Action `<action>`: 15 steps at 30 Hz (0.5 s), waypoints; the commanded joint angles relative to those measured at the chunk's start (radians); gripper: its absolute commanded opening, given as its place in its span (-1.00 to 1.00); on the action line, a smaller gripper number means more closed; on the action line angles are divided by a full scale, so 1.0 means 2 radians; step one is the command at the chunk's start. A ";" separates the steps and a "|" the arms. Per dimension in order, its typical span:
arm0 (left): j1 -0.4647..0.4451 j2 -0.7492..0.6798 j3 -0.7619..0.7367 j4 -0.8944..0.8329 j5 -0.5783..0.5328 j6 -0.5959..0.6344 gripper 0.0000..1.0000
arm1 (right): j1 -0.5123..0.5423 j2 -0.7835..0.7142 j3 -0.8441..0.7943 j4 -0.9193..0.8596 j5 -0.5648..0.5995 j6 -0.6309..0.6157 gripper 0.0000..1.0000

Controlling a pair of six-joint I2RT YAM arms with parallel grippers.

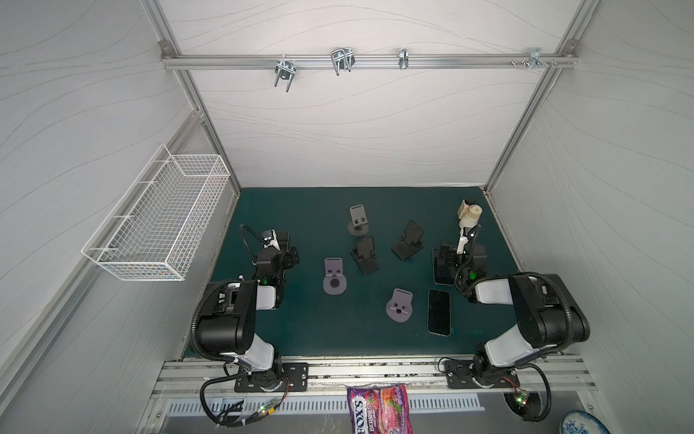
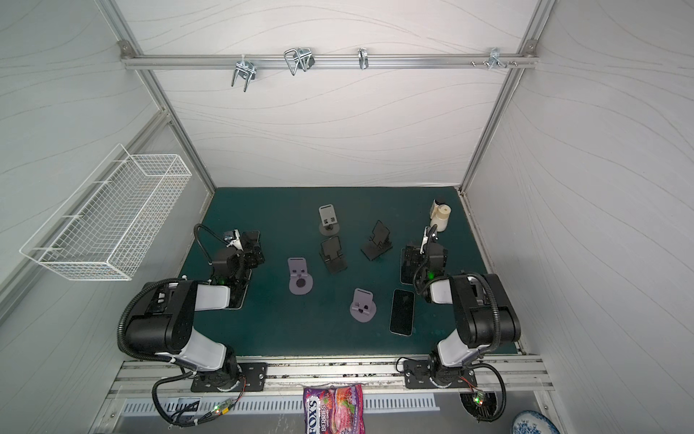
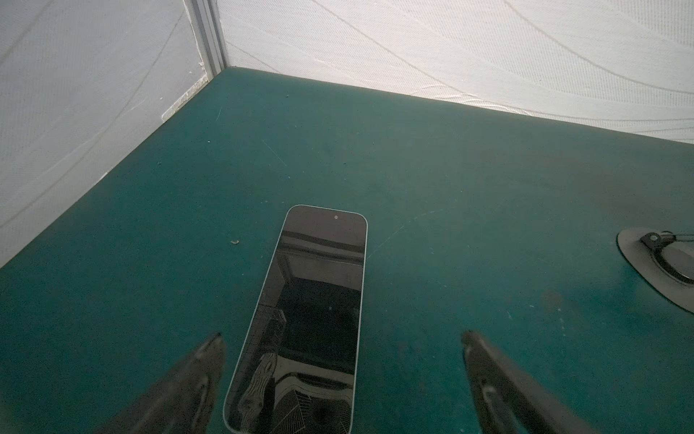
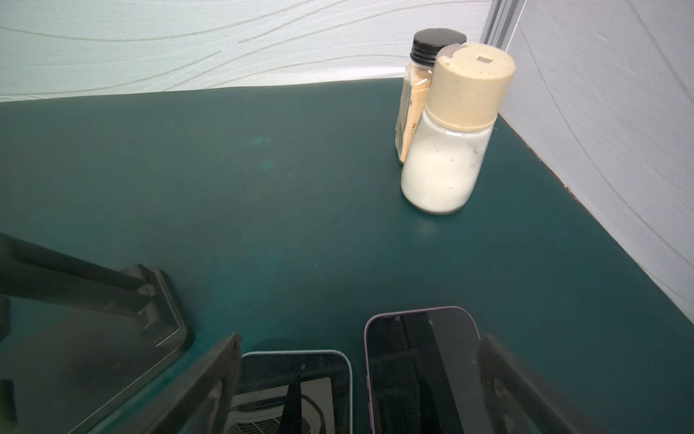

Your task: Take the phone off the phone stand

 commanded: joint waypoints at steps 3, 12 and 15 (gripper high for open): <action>-0.012 0.002 0.017 -0.003 -0.020 0.008 0.98 | 0.002 0.004 0.004 -0.003 0.006 0.001 0.98; -0.040 0.005 0.020 -0.004 -0.053 0.033 0.98 | 0.002 0.003 0.004 -0.003 0.006 0.001 0.98; -0.034 0.006 0.023 -0.011 -0.038 0.031 0.98 | 0.002 0.004 0.004 -0.003 0.006 0.001 0.98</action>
